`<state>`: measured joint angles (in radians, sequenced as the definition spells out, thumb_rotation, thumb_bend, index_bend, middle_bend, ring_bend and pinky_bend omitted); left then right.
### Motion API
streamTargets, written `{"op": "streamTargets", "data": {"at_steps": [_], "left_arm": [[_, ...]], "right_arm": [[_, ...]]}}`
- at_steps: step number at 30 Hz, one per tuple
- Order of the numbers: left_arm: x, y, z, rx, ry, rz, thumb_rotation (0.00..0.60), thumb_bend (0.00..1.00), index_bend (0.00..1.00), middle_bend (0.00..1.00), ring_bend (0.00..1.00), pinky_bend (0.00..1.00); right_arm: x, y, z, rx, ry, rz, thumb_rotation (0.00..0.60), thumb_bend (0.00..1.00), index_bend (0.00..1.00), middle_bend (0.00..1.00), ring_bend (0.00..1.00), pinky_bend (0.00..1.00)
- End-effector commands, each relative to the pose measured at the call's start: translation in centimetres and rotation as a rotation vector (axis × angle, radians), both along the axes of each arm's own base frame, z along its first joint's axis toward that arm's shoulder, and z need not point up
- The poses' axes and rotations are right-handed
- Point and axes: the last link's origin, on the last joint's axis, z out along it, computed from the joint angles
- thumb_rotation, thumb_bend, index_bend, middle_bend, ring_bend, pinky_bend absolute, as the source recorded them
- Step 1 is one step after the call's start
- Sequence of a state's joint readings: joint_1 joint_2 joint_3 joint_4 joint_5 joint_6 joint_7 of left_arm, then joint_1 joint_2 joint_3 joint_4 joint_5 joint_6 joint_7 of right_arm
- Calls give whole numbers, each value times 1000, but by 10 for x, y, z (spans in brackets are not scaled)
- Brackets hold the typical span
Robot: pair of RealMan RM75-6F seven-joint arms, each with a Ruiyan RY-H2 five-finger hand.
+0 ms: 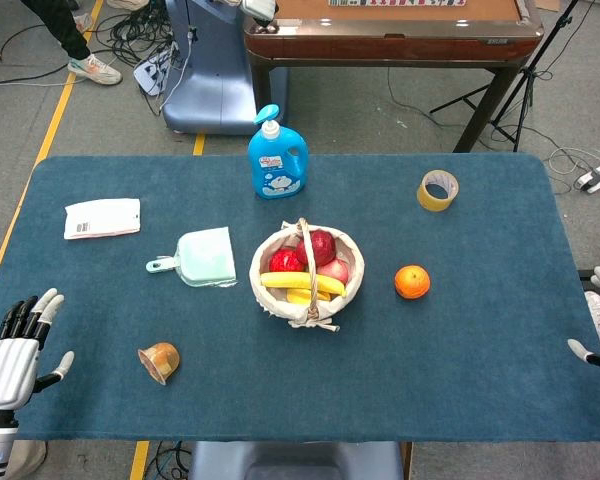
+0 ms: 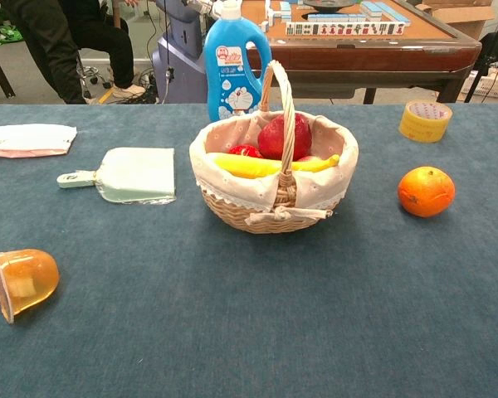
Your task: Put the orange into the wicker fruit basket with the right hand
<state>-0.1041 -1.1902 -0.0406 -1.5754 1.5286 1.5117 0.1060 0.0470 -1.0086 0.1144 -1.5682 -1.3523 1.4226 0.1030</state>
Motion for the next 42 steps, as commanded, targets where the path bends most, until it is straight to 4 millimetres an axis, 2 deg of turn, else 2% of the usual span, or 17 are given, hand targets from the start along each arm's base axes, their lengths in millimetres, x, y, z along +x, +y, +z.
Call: {"op": "streamTargets", "data": {"at_steps": [1,11,18,22,25,32,42], "left_arm": [[1,1,1,0,5,-3,600,333,1,0,0,37],[1,2,5,2,14,2,600,333,1,0,0,37],[1,2,6,0,12,3,600,332,1,0,0,37],[0,0,6,3,12,7,600,333,1,0,0,37],[0,-1,8,6,5,12,600,333,1,0,0,37],[1,-2,13,23,4,9,600,333,1,0,0,37],[-2,-6,17,22,5,18,600,333,1,0,0,37]], "right_arm": [[0,0,-1,3,1,0,600,61,33,196,203,362],[5,-6,-9,50,11,16,600,60,33,196,203,374],[34,-42,-24,170,114,80,600,61,33,187,203,397],[52,-69,-41,258,184,114,600,70,33,183,203,401],[59,-88,-56,313,207,116,600,78,36,183,203,410],[77,-125,-100,433,260,134,600,78,38,186,203,410],[86,-153,-141,505,291,139,600,78,38,194,203,410]]}}
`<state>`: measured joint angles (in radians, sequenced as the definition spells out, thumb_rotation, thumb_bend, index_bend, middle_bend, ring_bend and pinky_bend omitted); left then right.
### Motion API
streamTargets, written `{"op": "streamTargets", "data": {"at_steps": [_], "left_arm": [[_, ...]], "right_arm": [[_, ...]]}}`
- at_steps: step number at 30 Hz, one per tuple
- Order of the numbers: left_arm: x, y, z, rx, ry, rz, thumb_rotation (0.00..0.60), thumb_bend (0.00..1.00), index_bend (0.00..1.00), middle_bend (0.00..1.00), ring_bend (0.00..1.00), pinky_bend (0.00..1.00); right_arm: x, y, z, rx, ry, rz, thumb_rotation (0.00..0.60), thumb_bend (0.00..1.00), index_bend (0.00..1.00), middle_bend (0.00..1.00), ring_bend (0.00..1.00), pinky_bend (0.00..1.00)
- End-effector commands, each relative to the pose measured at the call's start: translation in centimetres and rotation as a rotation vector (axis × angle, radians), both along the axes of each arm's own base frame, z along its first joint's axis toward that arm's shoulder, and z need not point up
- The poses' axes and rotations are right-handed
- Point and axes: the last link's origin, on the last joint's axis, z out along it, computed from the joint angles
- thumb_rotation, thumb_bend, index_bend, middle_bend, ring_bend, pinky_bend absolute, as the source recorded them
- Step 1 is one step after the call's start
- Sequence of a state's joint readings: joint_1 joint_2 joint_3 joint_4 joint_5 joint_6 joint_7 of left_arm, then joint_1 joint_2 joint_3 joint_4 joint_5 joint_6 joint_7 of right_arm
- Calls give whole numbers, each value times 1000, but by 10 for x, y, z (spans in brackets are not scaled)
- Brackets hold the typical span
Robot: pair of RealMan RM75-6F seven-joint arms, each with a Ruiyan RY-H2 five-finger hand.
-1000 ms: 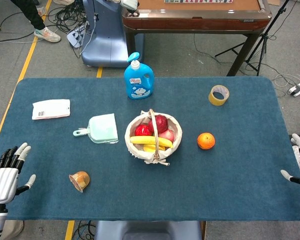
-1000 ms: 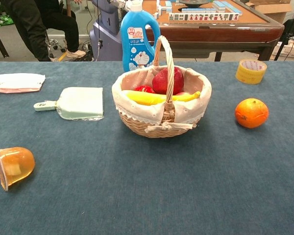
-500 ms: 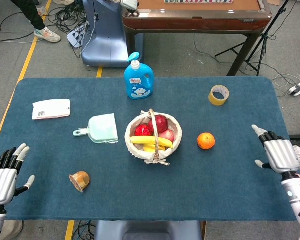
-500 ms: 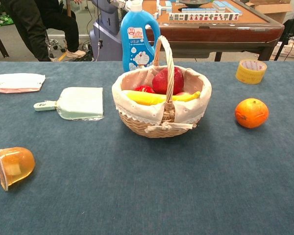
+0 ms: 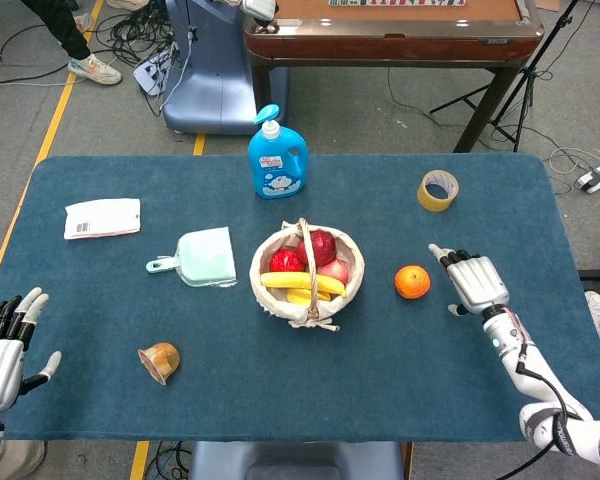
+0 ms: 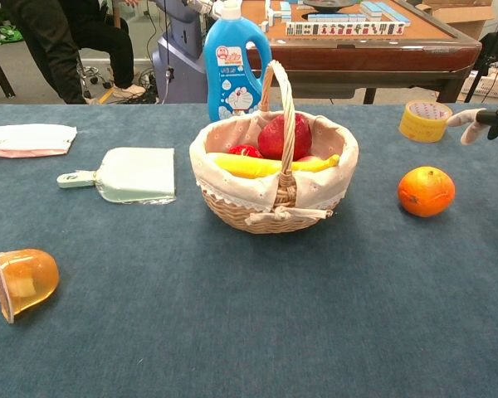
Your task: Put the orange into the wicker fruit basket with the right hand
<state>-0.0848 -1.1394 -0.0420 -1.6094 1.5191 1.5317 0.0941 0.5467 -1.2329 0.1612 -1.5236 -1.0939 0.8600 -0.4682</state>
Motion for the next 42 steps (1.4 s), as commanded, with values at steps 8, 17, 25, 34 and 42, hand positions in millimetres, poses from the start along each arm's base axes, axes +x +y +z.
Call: {"op": "streamTargets", "data": {"at_steps": [8,17,25,34,42], "left_arm": [[2,0,1,-7,9,-11,600,332,1,0,0,37],[2,1,-1,-32,32,-8,600,333,1,0,0,37],[1,2,2,-37,41,1,600,333,2,0,0,37],[1,-1,4,-32,41,1,600,332,6,0,0,37],[-1,-5,6,-24,43,11,600,333,6,0,0,37]], "right_arm": [[3,-18,-38,60,35,2,600,92,131,247,223,431],[14,-21,-41,28,-5,33,600,210,353,405,355,534],[57,-14,-6,-32,-164,140,600,217,389,435,386,550],[114,-20,10,-42,-334,237,600,217,389,435,390,553],[141,-26,-15,16,-342,270,600,218,346,349,375,553]]}}
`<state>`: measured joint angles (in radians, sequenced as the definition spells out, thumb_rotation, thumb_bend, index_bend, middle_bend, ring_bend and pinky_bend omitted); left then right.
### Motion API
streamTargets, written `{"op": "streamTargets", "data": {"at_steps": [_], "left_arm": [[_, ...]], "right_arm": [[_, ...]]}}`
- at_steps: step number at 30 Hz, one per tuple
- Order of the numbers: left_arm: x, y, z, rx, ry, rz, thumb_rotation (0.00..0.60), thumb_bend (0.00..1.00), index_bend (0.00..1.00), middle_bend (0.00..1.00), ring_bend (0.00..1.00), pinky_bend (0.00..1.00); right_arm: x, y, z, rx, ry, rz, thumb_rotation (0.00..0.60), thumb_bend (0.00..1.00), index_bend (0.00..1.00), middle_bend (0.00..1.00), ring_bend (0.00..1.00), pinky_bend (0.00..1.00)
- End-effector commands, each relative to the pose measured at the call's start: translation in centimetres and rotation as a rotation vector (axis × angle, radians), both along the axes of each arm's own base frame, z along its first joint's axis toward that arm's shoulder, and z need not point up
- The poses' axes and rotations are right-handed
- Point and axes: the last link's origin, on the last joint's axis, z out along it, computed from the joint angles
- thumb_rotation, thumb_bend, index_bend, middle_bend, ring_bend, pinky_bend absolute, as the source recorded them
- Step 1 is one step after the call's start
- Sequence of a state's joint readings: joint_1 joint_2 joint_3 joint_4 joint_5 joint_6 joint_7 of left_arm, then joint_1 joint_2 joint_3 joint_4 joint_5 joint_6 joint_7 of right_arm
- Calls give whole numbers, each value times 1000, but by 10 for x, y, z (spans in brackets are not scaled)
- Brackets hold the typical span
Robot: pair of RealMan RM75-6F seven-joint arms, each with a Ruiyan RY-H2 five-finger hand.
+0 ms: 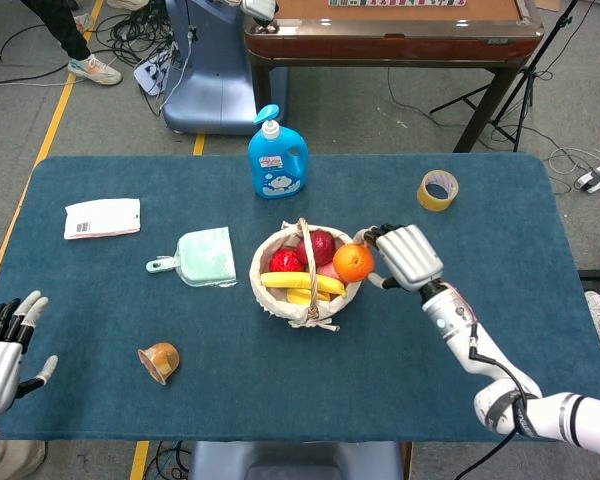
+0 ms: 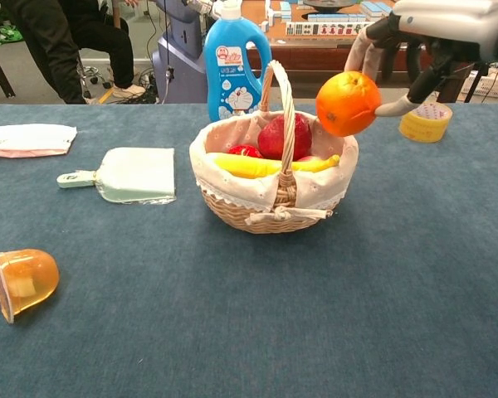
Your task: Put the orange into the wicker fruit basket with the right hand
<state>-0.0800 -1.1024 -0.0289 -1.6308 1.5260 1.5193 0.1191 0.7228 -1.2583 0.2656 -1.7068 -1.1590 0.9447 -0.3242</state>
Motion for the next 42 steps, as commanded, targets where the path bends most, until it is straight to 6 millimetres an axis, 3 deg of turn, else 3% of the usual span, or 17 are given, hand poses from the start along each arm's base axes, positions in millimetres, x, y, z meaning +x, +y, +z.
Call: {"op": "streamTargets", "data": {"at_steps": [1,5,8,14,24,32,42], "left_arm": [[-1,-1,0,1,0,4,600,332,6,0,0,37],[-1,-1,1,4,0,5,600,333,6,0,0,37],[-2,-1,2,6,1,9,600,332,6,0,0,37],[-2,0,2,6,-2,5,600,333,6,0,0,37],[-3,4,1,5,-3,2,600,332,6,0,0,37],[-1,6,-1,-8,-3,-3,600,333,6,0,0,37],[3,9,-6,-27,-3,-7,600,333,6,0,0,37]], "right_arm": [[6,-1,-12,27,7,5,600,218,298,317,352,553],[9,-1,-20,49,22,9,600,217,67,178,238,548],[8,0,-19,44,25,11,600,218,2,136,221,538],[-10,10,3,-15,34,-9,600,220,0,126,220,529],[-95,55,71,-184,115,-141,600,220,0,150,220,529],[-152,103,104,-284,142,-252,600,220,0,168,221,529],[-189,168,129,-397,132,-366,600,220,0,198,231,529]]}}
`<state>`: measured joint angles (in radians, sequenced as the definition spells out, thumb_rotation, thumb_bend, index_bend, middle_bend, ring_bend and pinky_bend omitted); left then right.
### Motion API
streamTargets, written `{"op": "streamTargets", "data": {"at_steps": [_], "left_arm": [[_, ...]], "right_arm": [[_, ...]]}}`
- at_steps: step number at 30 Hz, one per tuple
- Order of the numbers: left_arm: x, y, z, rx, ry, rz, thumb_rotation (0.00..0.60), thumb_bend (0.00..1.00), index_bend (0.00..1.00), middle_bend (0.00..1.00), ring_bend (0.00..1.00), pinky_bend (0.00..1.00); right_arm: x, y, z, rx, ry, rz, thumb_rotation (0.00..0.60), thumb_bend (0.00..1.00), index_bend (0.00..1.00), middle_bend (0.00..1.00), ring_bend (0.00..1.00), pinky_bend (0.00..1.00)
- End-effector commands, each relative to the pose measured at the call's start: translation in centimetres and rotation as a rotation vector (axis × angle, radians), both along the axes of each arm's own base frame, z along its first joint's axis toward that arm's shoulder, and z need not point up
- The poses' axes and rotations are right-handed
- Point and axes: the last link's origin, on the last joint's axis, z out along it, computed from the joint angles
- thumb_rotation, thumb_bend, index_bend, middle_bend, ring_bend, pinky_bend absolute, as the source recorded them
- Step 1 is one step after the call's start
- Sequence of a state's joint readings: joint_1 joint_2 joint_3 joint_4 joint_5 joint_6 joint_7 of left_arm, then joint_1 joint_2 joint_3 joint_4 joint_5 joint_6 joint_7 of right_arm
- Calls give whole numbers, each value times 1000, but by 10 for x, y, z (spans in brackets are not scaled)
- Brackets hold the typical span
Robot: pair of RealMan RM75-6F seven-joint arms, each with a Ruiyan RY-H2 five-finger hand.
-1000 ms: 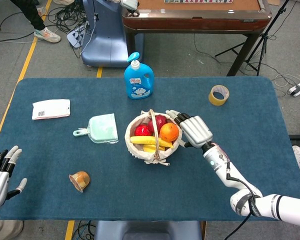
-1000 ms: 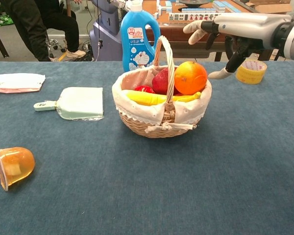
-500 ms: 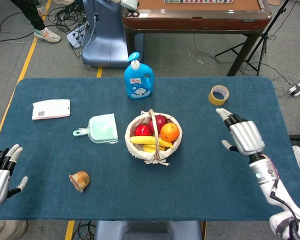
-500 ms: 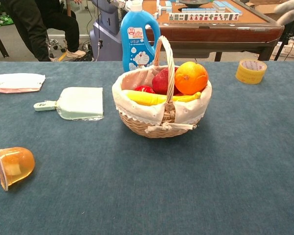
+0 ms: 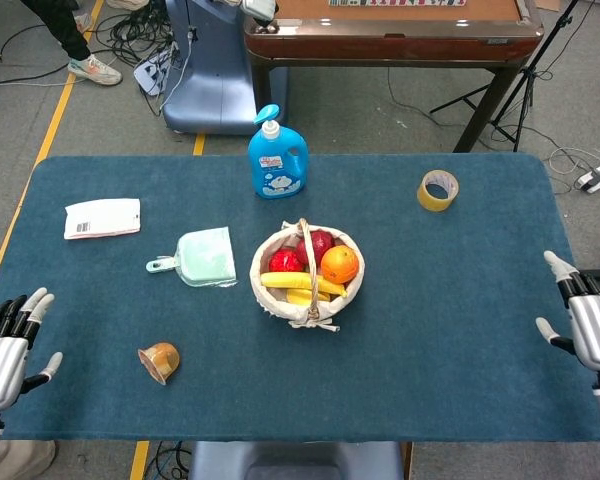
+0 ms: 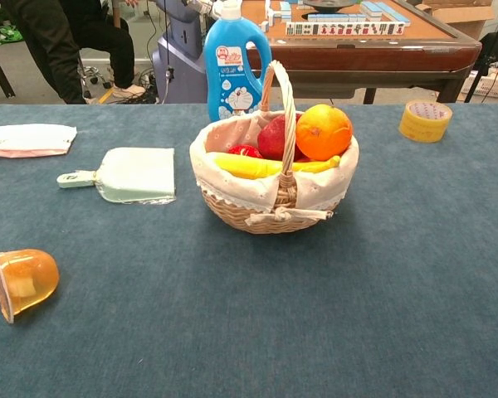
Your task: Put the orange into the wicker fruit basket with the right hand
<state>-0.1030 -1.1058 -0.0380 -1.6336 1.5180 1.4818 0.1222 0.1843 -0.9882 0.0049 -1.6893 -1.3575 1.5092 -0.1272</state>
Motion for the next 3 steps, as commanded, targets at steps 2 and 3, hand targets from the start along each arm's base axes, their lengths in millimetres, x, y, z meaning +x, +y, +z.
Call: {"op": "streamTargets", "data": {"at_steps": [2,3], "left_arm": [[2,1,-3,-12,2,-6,600,332,6,0,0,37],[3,2,-3,-14,1,-8,600,332,6,0,0,37]], "right_arm": [[-12,20,4,-18,-7,-35,600,220,0,198,231,528],[-13,21,4,-21,-10,-36,600,220,0,199,231,529]]}}
